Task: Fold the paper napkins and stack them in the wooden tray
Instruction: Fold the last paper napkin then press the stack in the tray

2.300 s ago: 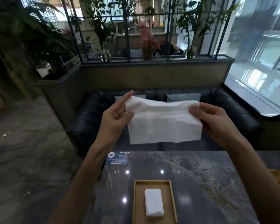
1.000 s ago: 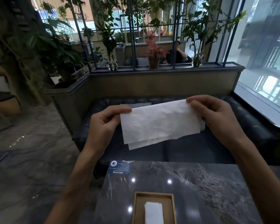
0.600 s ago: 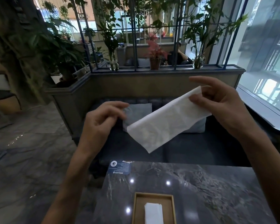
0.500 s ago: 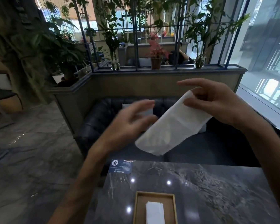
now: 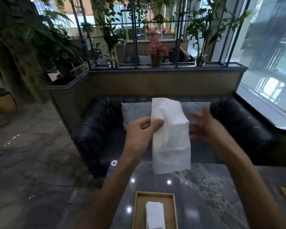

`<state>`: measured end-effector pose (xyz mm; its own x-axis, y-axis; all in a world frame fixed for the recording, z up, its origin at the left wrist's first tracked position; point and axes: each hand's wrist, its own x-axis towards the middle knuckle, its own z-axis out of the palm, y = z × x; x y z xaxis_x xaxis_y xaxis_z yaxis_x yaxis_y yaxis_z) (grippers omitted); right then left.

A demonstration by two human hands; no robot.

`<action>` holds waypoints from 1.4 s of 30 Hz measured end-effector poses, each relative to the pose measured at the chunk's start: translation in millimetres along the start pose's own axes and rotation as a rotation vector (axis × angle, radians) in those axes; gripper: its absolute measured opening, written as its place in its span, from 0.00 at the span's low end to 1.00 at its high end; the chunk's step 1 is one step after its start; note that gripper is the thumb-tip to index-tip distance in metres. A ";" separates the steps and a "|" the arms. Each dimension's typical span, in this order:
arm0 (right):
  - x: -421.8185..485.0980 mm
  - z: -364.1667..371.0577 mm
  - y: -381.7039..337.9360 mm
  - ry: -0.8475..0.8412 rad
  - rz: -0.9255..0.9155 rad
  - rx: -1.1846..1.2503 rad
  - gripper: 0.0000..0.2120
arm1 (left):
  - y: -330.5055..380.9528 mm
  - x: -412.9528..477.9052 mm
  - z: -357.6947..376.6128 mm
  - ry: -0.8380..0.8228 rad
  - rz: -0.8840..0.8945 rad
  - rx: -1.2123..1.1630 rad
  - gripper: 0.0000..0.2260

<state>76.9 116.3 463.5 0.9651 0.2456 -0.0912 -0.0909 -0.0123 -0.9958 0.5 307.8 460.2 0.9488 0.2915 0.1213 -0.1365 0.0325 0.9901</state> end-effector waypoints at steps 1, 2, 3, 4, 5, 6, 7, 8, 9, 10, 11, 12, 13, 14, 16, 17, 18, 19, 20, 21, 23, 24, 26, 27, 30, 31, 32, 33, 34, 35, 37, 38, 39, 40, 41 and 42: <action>-4.8 7.3 12.3 -0.068 0.048 0.043 0.35 | 0.1 0.8 -1.8 0.021 0.000 0.014 0.06; -9.8 13.7 20.2 -0.122 0.021 0.050 0.30 | 0.1 1.8 -3.2 0.040 0.007 0.036 0.06; -14.5 18.7 24.9 -0.143 -0.044 0.040 0.24 | 0.1 2.9 -4.7 0.060 0.018 0.056 0.06; -16.9 22.3 27.7 -0.140 -0.111 0.036 0.19 | 0.2 4.2 -5.9 0.074 0.029 0.072 0.06; -17.8 24.6 28.2 -0.121 -0.149 0.050 0.16 | 0.3 5.2 -7.4 0.080 0.042 0.085 0.05; -17.0 27.3 26.7 -0.098 -0.162 0.074 0.14 | 1.2 5.6 -8.8 0.079 0.053 0.097 0.05; -15.4 29.7 24.6 -0.079 -0.168 0.089 0.11 | 1.9 5.9 -10.4 0.078 0.065 0.110 0.06; -13.0 32.5 22.1 -0.066 -0.172 0.092 0.09 | 2.3 6.3 -12.1 0.081 0.076 0.121 0.06; -11.5 35.2 19.7 -0.065 -0.177 0.096 0.08 | 2.5 7.1 -14.1 0.087 0.088 0.128 0.06; -9.7 37.0 18.6 -0.073 -0.179 0.110 0.07 | 2.4 8.0 -16.0 0.098 0.095 0.130 0.06; -8.0 38.7 17.7 -0.086 -0.181 0.126 0.06 | 2.2 9.2 -18.6 0.111 0.101 0.130 0.06; -7.1 39.2 17.2 -0.097 -0.188 0.139 0.05 | 1.6 10.4 -20.1 0.125 0.104 0.126 0.06; -6.4 39.6 16.8 -0.099 -0.201 0.136 0.05 | 1.2 11.2 -21.8 0.141 0.105 0.115 0.06; -5.6 40.8 16.6 -0.091 -0.216 0.128 0.05 | 1.1 11.9 -23.0 0.157 0.105 0.097 0.05; -4.5 43.3 18.0 -0.050 -0.250 0.106 0.06 | 0.9 12.9 -24.1 0.187 0.108 0.079 0.04; -4.6 44.6 18.7 -0.029 -0.269 0.095 0.06 | 0.6 13.3 -24.3 0.202 0.113 0.089 0.05; -4.7 45.8 19.4 -0.012 -0.289 0.083 0.07 | 0.4 13.6 -24.3 0.215 0.118 0.104 0.06; -5.0 46.7 19.7 -0.002 -0.312 0.067 0.10 | 0.4 13.8 -24.5 0.226 0.122 0.120 0.07; -4.9 47.3 20.0 -0.002 -0.334 0.053 0.13 | 0.5 14.3 -24.7 0.238 0.128 0.135 0.09; -4.8 47.9 19.7 -0.018 -0.349 0.043 0.16 | 0.8 14.7 -25.0 0.251 0.136 0.146 0.11; -5.3 49.6 17.6 -0.063 -0.350 0.029 0.22 | 1.6 15.8 -25.9 0.278 0.154 0.167 0.12; -5.4 50.9 16.3 -0.073 -0.348 0.013 0.24 | 1.7 16.2 -26.3 0.289 0.160 0.176 0.13; -5.0 54.1 14.1 -0.055 -0.364 -0.026 0.26 | 2.3 16.5 -27.2 0.296 0.160 0.180 0.14; -4.3 55.0 13.7 -0.041 -0.372 -0.031 0.25 | 2.5 16.6 -27.7 0.293 0.157 0.177 0.14; -3.1 54.3 12.7 -0.030 -0.371 0.006 0.24 | 2.4 16.6 -28.2 0.271 0.150 0.166 0.15; -2.9 54.3 12.3 -0.037 -0.368 0.019 0.24 | 2.4 16.4 -28.6 0.269 0.148 0.156 0.16; -2.9 53.7 11.9 -0.042 -0.367 0.027 0.24 | 2.4 16.3 -28.2 0.268 0.149 0.144 0.16; -3.0 53.6 11.7 -0.047 -0.369 0.029 0.24 | 2.6 16.1 -27.9 0.265 0.151 0.135 0.17; -3.1 53.7 11.5 -0.050 -0.375 0.026 0.23 | 2.4 16.2 -28.2 0.257 0.157 0.132 0.18; -2.8 53.4 11.5 -0.046 -0.385 0.016 0.22 | 2.0 16.7 -29.2 0.238 0.162 0.129 0.20; -2.2 51.7 11.4 -0.034 -0.406 -0.006 0.20 | 0.4 17.2 -32.5 0.149 0.159 0.091 0.26; -2.0 50.4 10.9 -0.030 -0.413 -0.015 0.18 | -0.9 17.5 -34.8 0.094 0.163 0.083 0.28; -1.3 49.0 10.7 -0.026 -0.418 -0.032 0.17 | -1.9 17.3 -37.3 0.051 0.179 0.107 0.28; -0.4 47.5 10.8 -0.021 -0.422 -0.060 0.16 | -3.0 17.6 -39.2 0.029 0.202 0.166 0.25; 1.0 46.4 10.9 -0.016 -0.423 -0.101 0.14 | -3.6 17.7 -40.7 0.026 0.222 0.234 0.20; 2.3 45.8 11.1 -0.009 -0.423 -0.146 0.13 | -4.2 18.2 -41.7 0.038 0.235 0.289 0.16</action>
<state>66.8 161.1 452.7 0.9076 0.2673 0.3238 0.3476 -0.0458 -0.9365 6.4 352.9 455.3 0.8890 0.2945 0.3506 -0.2584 -0.3095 0.9151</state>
